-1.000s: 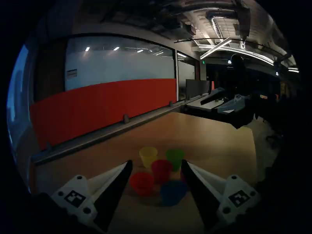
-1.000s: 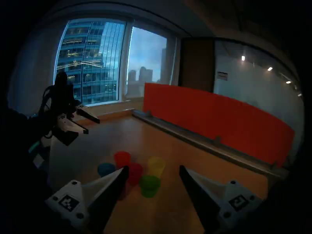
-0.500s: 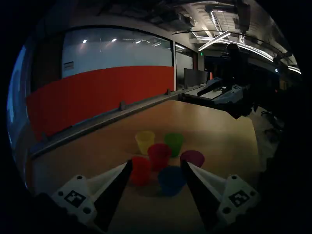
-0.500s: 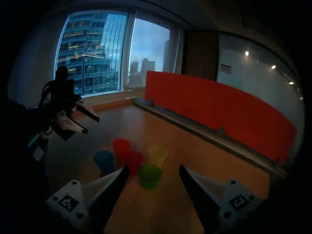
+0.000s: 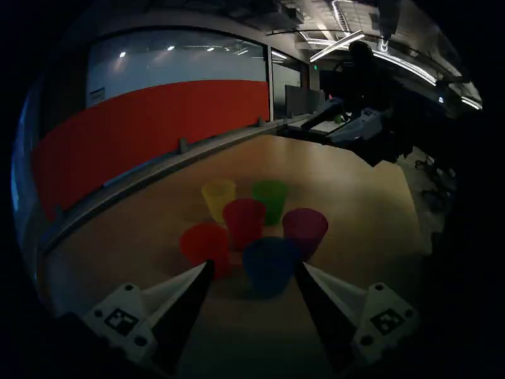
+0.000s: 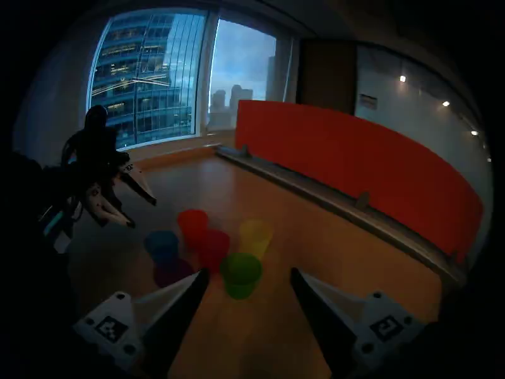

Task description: Pour water

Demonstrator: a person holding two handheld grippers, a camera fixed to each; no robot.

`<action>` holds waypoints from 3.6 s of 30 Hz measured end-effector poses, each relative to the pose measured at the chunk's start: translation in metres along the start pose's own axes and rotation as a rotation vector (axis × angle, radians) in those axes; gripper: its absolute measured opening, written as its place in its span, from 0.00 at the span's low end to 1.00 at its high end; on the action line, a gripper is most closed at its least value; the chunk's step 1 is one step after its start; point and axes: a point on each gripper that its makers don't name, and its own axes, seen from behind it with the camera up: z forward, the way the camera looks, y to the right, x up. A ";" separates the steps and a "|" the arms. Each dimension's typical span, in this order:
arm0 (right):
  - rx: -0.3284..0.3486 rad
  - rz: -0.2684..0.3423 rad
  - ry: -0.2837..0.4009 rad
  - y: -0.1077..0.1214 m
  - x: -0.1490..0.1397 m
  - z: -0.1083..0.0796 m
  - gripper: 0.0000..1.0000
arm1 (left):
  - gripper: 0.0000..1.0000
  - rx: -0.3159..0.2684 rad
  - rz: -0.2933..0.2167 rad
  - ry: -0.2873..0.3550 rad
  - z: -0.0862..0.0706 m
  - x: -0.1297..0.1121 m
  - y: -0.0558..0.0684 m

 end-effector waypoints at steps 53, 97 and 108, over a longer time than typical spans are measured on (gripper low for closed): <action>0.045 0.015 -0.083 0.009 -0.029 0.057 1.00 | 0.90 -0.139 0.077 -0.136 0.092 -0.039 0.025; 0.092 0.021 -0.148 -0.012 -0.070 0.104 1.00 | 0.86 -0.140 0.050 -0.127 0.090 -0.041 0.023; 0.085 -0.002 -0.165 -0.013 -0.079 0.129 1.00 | 0.87 -0.139 0.034 -0.123 0.088 -0.042 0.023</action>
